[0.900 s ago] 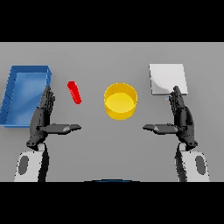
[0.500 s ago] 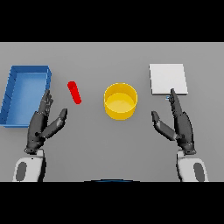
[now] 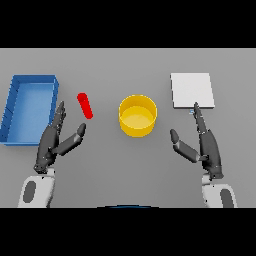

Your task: Pick up the red beaker and tilt it to pour out 1 green nut into yellow bowl. Pick up the yellow bowl and place it on the metallic measuring scale.

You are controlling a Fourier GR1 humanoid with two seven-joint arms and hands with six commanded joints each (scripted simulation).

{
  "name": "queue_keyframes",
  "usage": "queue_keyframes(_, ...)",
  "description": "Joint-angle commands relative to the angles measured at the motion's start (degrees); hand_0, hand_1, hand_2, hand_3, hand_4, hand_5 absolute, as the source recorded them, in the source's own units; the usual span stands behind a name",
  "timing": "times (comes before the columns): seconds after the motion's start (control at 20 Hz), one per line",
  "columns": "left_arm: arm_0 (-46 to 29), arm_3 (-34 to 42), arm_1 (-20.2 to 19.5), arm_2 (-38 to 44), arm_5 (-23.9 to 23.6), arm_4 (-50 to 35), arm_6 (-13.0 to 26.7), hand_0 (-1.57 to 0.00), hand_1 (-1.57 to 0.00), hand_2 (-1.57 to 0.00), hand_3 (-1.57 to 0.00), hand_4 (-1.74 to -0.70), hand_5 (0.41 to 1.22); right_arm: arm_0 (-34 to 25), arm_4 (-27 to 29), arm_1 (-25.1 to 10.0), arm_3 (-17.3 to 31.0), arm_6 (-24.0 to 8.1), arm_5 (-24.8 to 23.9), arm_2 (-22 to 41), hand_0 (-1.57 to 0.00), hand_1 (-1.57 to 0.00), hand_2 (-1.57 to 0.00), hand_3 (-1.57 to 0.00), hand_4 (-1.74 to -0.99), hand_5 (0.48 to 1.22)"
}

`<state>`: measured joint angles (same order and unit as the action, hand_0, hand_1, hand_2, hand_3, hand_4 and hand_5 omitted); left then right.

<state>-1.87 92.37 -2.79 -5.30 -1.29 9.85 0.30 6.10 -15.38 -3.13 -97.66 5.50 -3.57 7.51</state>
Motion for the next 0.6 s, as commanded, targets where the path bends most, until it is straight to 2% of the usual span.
queue_keyframes(0.0,1.9,-1.6,0.5,0.0,-0.3,0.3,-0.2,0.0,0.0,0.0,0.0,-1.12,0.627,0.6,0.6,0.5,-0.6,0.2,0.4,0.2,0.0,0.0,0.0,0.0,-1.143,0.65)
queue_keyframes(0.1,4.9,-6.0,0.6,0.9,-0.8,0.5,-1.6,0.0,0.0,0.0,0.0,-1.14,0.636,0.9,2.4,0.2,-1.2,0.1,1.2,-0.5,0.0,0.0,0.0,0.0,-1.171,0.653)
queue_keyframes(0.25,10.1,-12.7,0.5,2.8,-2.0,0.7,-3.4,0.0,0.0,0.0,0.0,-1.15,0.636,-0.5,3.0,0.6,0.4,0.1,1.5,-0.7,0.0,0.0,0.0,0.0,-1.204,0.661)
queue_keyframes(0.35,13.4,-17.2,1.0,3.7,-2.9,0.7,-3.8,0.0,0.0,0.0,0.0,-1.15,0.63,-0.2,2.8,0.6,1.0,1.5,1.5,-0.6,0.0,0.0,0.0,0.0,-1.222,0.667)
queue_keyframes(0.55,18.6,-25.4,1.1,6.0,-2.9,-0.3,-7.9,0.0,0.0,0.0,0.0,-1.18,0.635,0.0,3.2,0.0,0.8,1.9,1.6,-1.2,0.0,0.0,0.0,0.0,-1.239,0.668)
